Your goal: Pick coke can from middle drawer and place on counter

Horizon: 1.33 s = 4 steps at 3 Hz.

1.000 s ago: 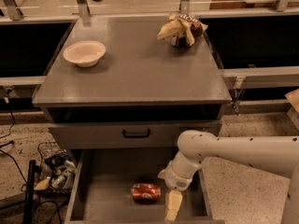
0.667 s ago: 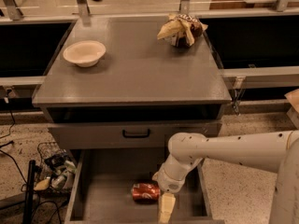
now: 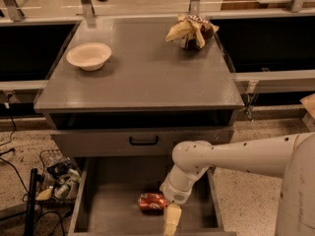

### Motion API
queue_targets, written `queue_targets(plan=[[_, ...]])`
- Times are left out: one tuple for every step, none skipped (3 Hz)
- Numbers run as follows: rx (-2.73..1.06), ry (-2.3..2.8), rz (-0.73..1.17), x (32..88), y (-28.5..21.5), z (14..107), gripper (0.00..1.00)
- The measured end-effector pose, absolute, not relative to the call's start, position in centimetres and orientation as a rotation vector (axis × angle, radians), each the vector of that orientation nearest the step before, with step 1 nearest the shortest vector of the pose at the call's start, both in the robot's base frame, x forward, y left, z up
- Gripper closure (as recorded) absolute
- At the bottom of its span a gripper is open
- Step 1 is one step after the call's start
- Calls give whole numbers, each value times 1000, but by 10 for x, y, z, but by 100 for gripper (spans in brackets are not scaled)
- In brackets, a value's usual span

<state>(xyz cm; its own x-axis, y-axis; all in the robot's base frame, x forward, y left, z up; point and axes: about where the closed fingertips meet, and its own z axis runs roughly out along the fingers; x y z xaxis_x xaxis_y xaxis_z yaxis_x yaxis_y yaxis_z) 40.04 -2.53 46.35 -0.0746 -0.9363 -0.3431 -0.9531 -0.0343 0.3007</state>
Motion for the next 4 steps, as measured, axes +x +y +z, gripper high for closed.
queue_targets(plan=[[-2106,2219,622,402,-28,461,0],[-2026,2328,542,405,-31,457,0],[-2052,2303,570,410,-13,449,0],[-2079,2274,619,411,3,442,0]])
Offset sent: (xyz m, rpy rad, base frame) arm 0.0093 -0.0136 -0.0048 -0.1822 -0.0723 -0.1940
